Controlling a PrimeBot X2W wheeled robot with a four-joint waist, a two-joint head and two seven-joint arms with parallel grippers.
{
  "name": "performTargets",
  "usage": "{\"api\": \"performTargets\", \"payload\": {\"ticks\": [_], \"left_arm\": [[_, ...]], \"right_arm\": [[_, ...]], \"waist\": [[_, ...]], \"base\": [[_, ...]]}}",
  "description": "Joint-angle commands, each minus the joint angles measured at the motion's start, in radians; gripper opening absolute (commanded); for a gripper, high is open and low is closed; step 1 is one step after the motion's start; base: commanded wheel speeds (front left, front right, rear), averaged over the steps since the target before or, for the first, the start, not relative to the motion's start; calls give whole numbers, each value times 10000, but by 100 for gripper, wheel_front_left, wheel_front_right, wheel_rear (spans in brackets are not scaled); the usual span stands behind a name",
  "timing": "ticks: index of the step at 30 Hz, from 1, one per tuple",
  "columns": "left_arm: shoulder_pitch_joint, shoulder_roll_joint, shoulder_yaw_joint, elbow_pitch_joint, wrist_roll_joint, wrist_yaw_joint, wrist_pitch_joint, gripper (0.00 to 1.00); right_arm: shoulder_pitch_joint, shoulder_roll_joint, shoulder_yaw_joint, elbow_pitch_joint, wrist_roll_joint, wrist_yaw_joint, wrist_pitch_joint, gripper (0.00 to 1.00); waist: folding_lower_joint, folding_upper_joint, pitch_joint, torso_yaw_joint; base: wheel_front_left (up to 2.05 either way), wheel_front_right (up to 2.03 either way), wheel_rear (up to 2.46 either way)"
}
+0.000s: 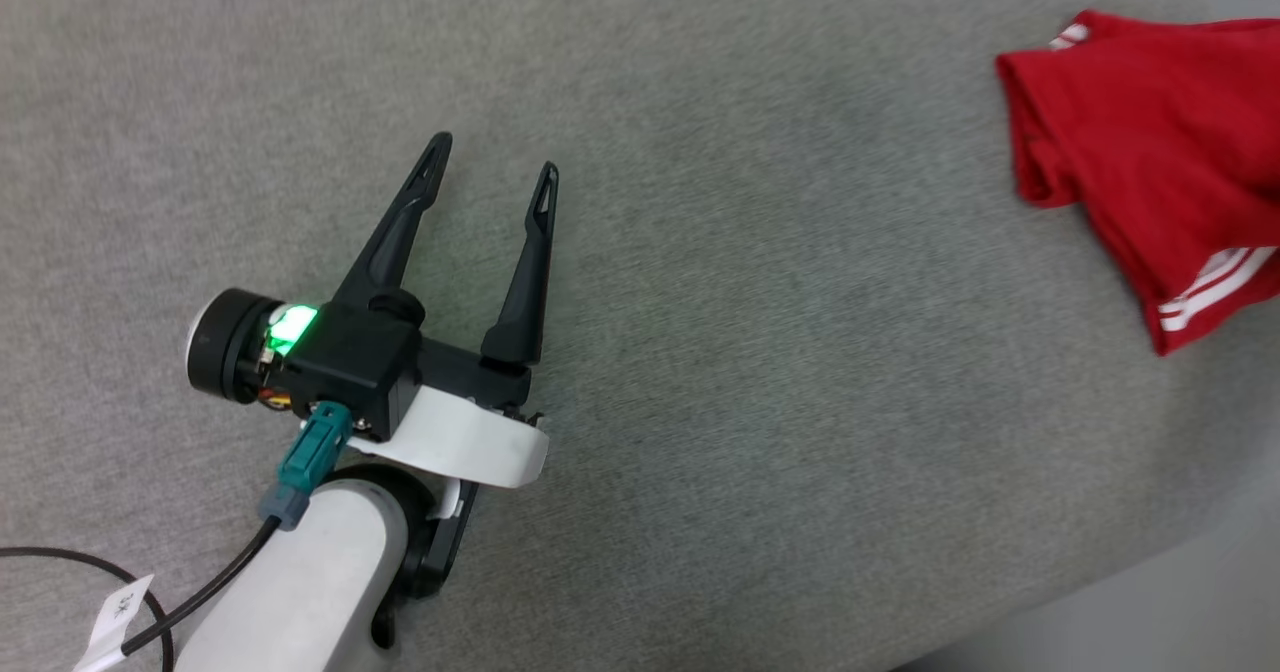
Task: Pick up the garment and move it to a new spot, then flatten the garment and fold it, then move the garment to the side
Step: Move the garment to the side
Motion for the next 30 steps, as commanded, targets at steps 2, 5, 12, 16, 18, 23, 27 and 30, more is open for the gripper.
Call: {"api": "performTargets", "payload": {"ticks": [2,5,12,16,18,23,27,30], "left_arm": [[-272,22,-20,-17,94,-68,-1,100],[-416,-7,-60,66,125,-103,-25,100],[-197,-107,-40,408,-90,-50,-252,100],[183,-148,46,644,-321,22,-474,100],[938,-282,161,945,-683,214,-794,100],[1827,-375,436,1161,-1148,468,-1049,100],[2420,-472,555,1246,-1399,608,-1172,100],[2706,-556,606,1350,-1538,659,-1262,100]], "right_arm": [[-315,139,-284,327,-152,-7,-408,0],[-374,351,-662,915,-334,-7,-937,100],[-329,464,-1599,2233,-720,-7,-2057,100],[65,578,-1801,2506,-770,-7,-2605,100],[707,983,-1757,2115,-499,-7,-3186,100],[1850,1493,-1295,1060,-347,-7,-3493,100],[3026,1819,-923,-153,-230,-7,-3592,100],[3832,2110,-709,-1102,-122,-5,-3498,100]], "waist": [[-2,0,773,363],[-2,0,842,409],[-2,0,320,346],[-2,0,-376,178],[-2,0,-1493,7],[-2,0,-2562,-47],[-2,0,-3130,146],[-2,0,-3429,439]], "base": [[0,0,0],[0,0,0],[0,0,0],[0,0,0],[0,0,0],[0,0,0],[0,0,0],[0,0,0]]}}
